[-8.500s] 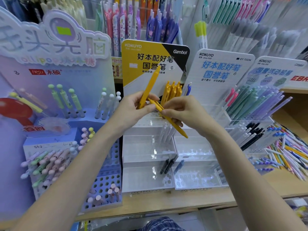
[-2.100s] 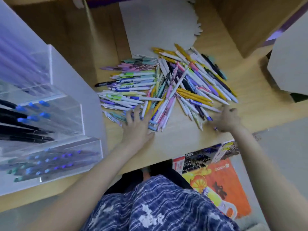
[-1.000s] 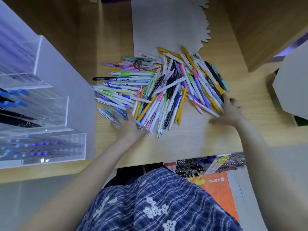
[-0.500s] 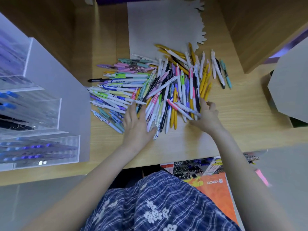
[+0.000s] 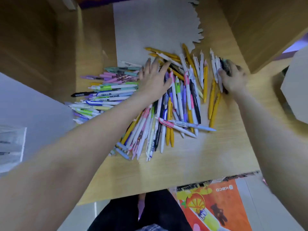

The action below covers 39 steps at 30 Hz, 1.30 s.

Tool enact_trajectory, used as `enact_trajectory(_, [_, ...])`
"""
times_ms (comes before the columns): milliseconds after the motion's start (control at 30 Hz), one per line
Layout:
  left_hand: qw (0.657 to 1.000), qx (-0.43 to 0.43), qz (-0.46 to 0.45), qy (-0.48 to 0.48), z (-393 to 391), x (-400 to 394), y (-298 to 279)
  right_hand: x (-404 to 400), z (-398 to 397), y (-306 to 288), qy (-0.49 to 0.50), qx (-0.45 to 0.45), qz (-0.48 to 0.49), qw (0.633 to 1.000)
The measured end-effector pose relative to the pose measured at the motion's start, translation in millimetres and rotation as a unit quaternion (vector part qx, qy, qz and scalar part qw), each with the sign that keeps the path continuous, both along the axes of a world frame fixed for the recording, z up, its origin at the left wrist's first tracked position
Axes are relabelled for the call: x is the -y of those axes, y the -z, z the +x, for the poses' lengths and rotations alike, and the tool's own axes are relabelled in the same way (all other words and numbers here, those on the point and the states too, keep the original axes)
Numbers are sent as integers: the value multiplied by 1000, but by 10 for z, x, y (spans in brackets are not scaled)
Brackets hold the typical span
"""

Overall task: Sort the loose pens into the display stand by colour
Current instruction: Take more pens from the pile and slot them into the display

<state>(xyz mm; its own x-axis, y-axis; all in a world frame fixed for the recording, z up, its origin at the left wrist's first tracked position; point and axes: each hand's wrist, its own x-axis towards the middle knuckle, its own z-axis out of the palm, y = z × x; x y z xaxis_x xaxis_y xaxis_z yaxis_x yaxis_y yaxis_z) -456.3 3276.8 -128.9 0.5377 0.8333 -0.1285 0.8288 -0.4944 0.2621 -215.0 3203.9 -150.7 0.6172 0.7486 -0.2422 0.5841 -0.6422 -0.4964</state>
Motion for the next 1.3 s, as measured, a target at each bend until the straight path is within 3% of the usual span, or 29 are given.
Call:
enact_trajectory(167, [995,-83,-49,12,439,-631,175,-498,-93,52,-119,43,-53,991])
enact_trajectory(300, [994,-87,-65,11,499,-774,241,-589,-366,72,-202,69,-80,974])
enact_trajectory(500, [993,-115,-11,26,272,-640,203,-460,-623,146,-275,5,-24,961])
enact_trajectory(633, [997,-73,-1,23,112,-531,184,-225,-665,54,-280,-63,16,958])
enact_trajectory(767, [999,24,43,5,9,-222,123,-10,-454,-182,-140,-158,84,974])
enact_trajectory(867, [989,115,30,88,-110,285,-9,327,-165,-295,-104,-149,51,982])
enact_trajectory(933, [978,126,5,166,-214,681,-4,669,-125,-269,-117,-132,7,984])
enact_trajectory(1033, [958,99,22,269,-283,1114,106,1021,-236,-108,-156,-44,-27,986])
enact_trajectory(1100, [946,32,5,323,-225,1239,147,954,-264,-63,-153,5,-12,988])
enact_trajectory(1167, [938,-48,-11,343,-92,1245,151,704,-245,-77,-154,17,-44,987])
enact_trajectory(1300, [929,-92,17,358,215,1214,172,199,-250,-145,-182,51,-147,971])
